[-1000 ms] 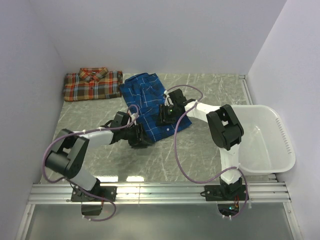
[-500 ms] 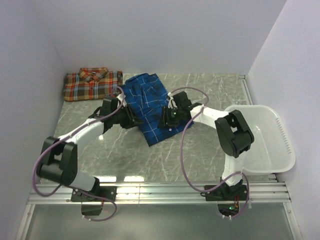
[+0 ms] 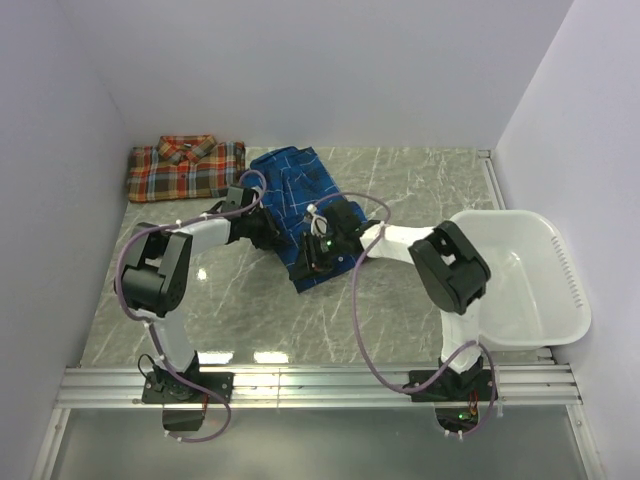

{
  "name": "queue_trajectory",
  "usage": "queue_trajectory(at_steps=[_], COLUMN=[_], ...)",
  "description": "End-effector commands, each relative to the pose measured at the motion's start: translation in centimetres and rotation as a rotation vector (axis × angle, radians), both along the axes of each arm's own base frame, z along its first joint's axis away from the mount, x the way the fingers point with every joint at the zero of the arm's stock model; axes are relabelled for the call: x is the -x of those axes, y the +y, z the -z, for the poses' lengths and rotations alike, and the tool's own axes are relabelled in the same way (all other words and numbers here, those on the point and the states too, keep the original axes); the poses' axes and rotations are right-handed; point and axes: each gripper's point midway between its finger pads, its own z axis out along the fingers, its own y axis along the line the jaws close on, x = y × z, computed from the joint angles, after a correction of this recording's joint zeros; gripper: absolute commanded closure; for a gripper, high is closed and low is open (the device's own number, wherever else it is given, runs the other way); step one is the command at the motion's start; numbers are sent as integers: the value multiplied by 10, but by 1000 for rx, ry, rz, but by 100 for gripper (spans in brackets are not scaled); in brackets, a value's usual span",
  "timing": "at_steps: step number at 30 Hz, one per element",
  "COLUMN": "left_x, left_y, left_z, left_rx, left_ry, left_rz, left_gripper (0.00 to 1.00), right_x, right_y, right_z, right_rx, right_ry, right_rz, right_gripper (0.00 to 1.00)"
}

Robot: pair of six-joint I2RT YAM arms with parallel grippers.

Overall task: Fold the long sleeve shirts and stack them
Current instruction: Fold the shirt

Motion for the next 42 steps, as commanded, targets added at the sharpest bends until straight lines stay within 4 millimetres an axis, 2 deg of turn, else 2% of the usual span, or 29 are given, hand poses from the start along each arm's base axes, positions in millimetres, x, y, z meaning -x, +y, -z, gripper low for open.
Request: queue_trajectory(at_steps=[1,5,10,13,15,17,19,22,23,24,25,26,27,28,30,31,33,34,39,42], left_x=[-16,-15,-16,-23,-32,-44,-57,-78,-85,-97,-104,-110,-121,-127,-138,-140,-142,-140,-126,-115], left_y=[-2,-1,0,-1,2,14,25,39,42,45,46,46,43,42,39,37,31,26,8,4], left_z=[-5,4,2,-23,-50,-71,-92,-108,-100,-109,-107,-93,-98,-81,-77,-59,-49,-37,-13,2], left_rx=[-8,-13,-17,-15,-32,-95,-160,-248,-280,-304,-330,-351,-355,-380,-390,-402,-397,-380,-328,-322], left_ry=[-41,-20,-29,-85,-141,-210,-282,-351,-341,-372,-386,-368,-392,-375,-385,-361,-348,-325,-283,-248], left_rz=[-8,-20,-21,-14,-28,-72,-98,-120,-122,-136,-120,-112,-107,-82,-63,-39,-7,18,54,58], left_gripper=[77,78,78,75,69,64,55,42,38,29,27,25,24,24,26,27,29,30,31,32], right_x=[10,24,24,23,22,14,1,-12,-21,-26,-29,-36,-38,-41,-45,-46,-45,-46,-50,-52], right_y=[-2,-20,-36,-45,-50,-57,-66,-74,-79,-83,-85,-89,-92,-94,-100,-102,-107,-109,-124,-136], right_z=[22,55,58,45,29,12,-5,-21,-30,-33,-39,-40,-41,-43,-43,-43,-41,-42,-40,-37], right_rx=[31,141,184,206,219,242,265,298,322,336,341,364,371,375,400,403,418,419,441,456], right_ry=[103,179,153,92,44,-38,-130,-209,-259,-281,-299,-320,-324,-327,-335,-335,-341,-345,-359,-356], right_rz=[-44,-49,-39,-52,-52,-38,5,56,96,123,147,181,200,222,256,269,287,299,369,422], right_gripper=[58,58,58,58,58,58,58,58,57,57,56,55,54,53,50,50,48,49,48,48])
